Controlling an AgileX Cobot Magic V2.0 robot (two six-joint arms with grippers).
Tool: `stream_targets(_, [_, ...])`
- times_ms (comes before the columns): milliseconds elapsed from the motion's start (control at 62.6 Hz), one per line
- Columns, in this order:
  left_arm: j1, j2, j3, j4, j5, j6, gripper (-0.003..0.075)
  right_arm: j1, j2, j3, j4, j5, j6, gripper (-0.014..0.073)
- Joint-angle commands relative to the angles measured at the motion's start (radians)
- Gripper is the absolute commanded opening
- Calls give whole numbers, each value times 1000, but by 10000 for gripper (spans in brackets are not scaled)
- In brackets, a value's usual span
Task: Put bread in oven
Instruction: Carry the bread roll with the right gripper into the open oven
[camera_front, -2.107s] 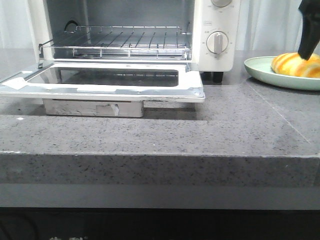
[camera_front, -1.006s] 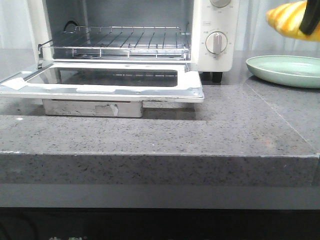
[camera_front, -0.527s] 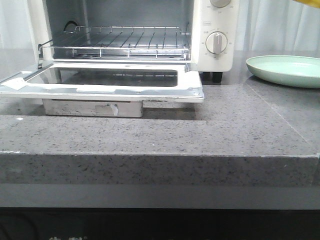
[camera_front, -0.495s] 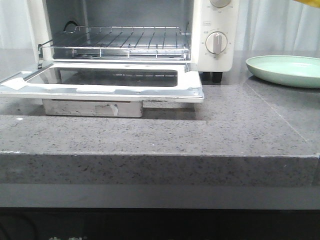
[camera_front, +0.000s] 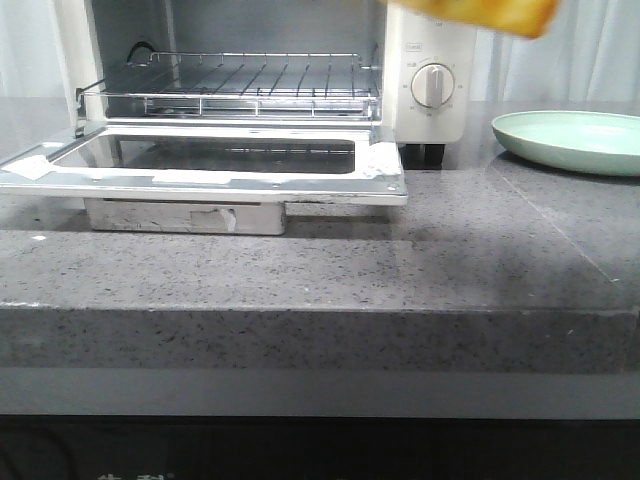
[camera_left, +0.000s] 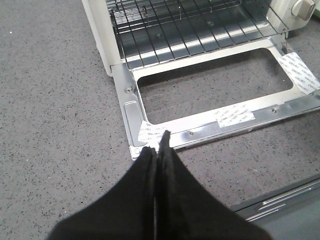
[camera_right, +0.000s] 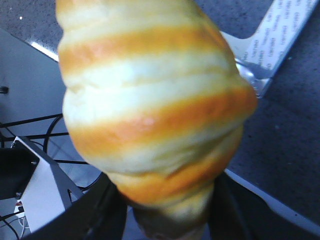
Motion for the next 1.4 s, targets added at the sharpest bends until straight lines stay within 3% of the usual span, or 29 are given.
stream_targets(0, [3, -4, -23, 17, -62, -11, -18, 38, 44, -78, 0, -74, 42, 55])
stream_targets(319, [3, -4, -23, 17, -62, -11, -18, 145, 306, -359, -207, -51, 209, 55])
stream_targets(559, [3, -4, -23, 17, -62, -11, -18, 191, 507, -637, -504, 113, 403, 55])
stream_targets(718, [3, -4, -23, 17, -62, -11, -18, 179, 624, -827, -605, 193, 467, 55])
stream_targets(990, [3, -4, -23, 17, -62, -11, -18, 101, 765, -1048, -618, 233, 476, 55])
stream_targets(1389, [3, -4, -23, 17, -62, -11, -18, 69, 788, -1061, -625, 191, 474, 55])
